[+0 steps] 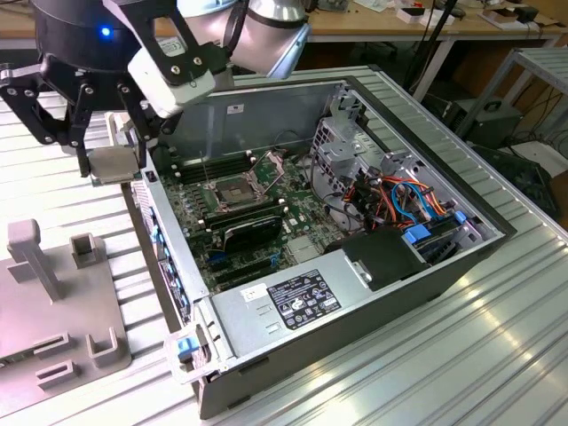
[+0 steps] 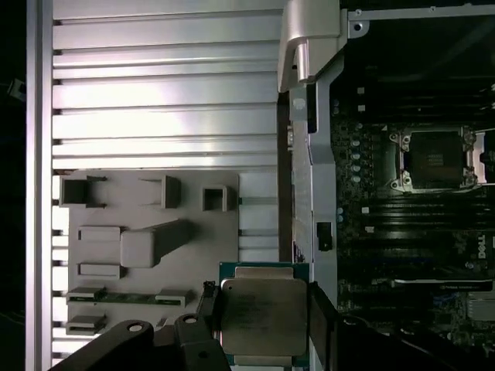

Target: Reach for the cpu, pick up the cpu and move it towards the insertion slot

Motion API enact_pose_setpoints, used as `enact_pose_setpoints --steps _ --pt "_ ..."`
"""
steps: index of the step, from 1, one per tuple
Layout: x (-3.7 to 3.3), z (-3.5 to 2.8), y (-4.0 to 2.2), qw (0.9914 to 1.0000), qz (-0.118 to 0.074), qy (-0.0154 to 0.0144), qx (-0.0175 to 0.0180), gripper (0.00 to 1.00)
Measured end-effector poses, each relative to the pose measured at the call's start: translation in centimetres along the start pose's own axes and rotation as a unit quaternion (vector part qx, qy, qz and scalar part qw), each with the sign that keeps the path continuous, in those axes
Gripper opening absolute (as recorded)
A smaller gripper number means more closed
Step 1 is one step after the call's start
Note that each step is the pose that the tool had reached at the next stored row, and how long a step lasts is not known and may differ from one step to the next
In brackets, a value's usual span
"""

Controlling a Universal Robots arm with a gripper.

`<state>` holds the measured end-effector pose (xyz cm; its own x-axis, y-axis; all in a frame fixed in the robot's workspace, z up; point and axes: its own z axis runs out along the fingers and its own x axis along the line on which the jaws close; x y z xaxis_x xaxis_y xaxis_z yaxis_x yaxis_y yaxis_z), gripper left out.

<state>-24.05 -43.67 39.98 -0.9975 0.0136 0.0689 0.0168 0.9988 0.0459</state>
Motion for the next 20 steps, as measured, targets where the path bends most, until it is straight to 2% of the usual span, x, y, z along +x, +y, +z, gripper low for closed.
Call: enact_pose_setpoints --steps 6,9,11,15,18,20 --pt "-1.45 -0.03 0.42 1.0 0.0 0.0006 0.0 0.55" --pt "-2.4 0.05 0.88 1.0 0.001 0.0011 -0.0001 0.55" --pt "-3.33 0.1 1.35 1.0 0.001 0.0016 -0.0001 0.55" --pt "-4.18 0.2 2.09 0.99999 0.003 0.0017 -0.0001 0.55" --pt "-4.88 0.32 2.24 0.99996 0.008 0.0013 -0.0006 0.55" --pt "-5.68 0.36 2.44 0.99993 0.012 0.0013 -0.0007 0.55"
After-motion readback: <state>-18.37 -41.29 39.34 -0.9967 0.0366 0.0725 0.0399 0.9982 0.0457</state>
